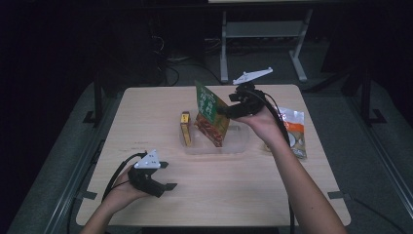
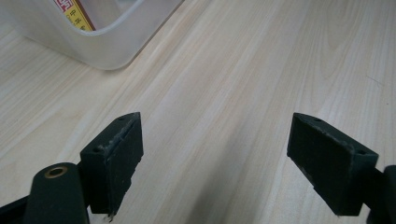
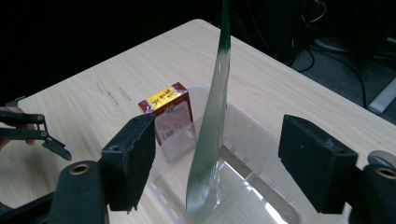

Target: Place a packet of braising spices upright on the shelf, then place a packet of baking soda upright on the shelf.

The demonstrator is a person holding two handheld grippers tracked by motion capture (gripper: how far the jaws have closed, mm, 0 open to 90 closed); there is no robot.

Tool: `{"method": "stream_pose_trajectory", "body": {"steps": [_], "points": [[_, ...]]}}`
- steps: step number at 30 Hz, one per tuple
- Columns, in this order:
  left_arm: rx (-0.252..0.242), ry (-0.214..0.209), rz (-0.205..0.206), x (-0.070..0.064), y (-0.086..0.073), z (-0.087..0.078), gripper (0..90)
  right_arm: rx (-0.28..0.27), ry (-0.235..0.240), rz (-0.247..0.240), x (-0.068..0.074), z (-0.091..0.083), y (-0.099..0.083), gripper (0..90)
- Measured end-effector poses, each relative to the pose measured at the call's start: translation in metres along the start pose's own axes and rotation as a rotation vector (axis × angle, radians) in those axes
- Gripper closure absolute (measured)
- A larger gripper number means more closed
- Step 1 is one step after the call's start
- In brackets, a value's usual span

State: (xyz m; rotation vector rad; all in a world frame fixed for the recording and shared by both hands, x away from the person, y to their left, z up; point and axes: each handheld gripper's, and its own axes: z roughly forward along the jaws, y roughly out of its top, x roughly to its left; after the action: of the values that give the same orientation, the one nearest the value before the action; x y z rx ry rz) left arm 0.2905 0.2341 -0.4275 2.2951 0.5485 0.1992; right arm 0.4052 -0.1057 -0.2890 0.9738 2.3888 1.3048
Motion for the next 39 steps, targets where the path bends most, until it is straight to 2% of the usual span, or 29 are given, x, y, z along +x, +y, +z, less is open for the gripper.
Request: {"method": "stream_pose_trajectory", "body": {"steps": [5,6,11,12,14,20,21,22,28,29,30,33,37,39], "points": [[0.010,-0.008,-0.013,0.001,-0.001,0.000,15.9,-0.011,-0.003,-0.025,0.000,-0.012,-0.015,23.9],[-0.001,-0.010,-0.027,0.001,-0.002,0.001,15.9,-0.015,-0.004,-0.028,0.000,-0.014,-0.019,23.3],[-0.001,-0.001,-0.023,0.002,-0.003,-0.001,15.6,-0.018,-0.004,-0.031,0.000,-0.025,-0.037,21.1],[-0.009,-0.005,-0.041,0.001,-0.004,-0.001,15.6,-0.016,-0.002,-0.029,0.000,-0.027,-0.041,20.9],[-0.009,-0.010,-0.045,0.000,-0.006,-0.001,15.6,-0.019,0.003,-0.032,-0.001,-0.031,-0.050,20.9],[-0.007,-0.009,-0.038,-0.001,-0.008,0.000,15.6,-0.002,0.004,-0.026,-0.007,-0.039,-0.080,20.7],[-0.007,-0.009,-0.038,-0.001,-0.008,0.000,15.6,-0.002,0.004,-0.026,-0.007,-0.039,-0.080,20.7],[-0.002,-0.003,-0.032,-0.002,-0.008,0.000,15.6,0.006,0.002,-0.013,-0.010,-0.041,-0.090,20.8],[0.006,0.005,-0.025,-0.004,-0.011,0.000,15.7,0.019,-0.028,0.016,-0.021,-0.045,-0.112,23.1],[0.004,0.007,-0.024,-0.004,-0.011,0.000,15.7,0.045,-0.058,0.014,-0.027,-0.046,-0.118,23.2],[0.002,0.007,-0.026,-0.005,-0.011,0.000,15.7,0.041,-0.076,0.009,-0.030,-0.047,-0.122,25.8],[0.003,0.005,-0.026,-0.005,-0.011,0.001,15.7,0.041,-0.085,0.039,-0.042,-0.049,-0.133,32.3],[0.011,0.003,-0.009,-0.005,-0.012,0.005,15.7,0.073,-0.114,0.069,-0.060,-0.046,-0.147,44.6],[0.019,-0.004,-0.004,-0.006,-0.013,0.007,15.7,0.093,-0.165,0.072,-0.066,-0.043,-0.154,53.2]]}}
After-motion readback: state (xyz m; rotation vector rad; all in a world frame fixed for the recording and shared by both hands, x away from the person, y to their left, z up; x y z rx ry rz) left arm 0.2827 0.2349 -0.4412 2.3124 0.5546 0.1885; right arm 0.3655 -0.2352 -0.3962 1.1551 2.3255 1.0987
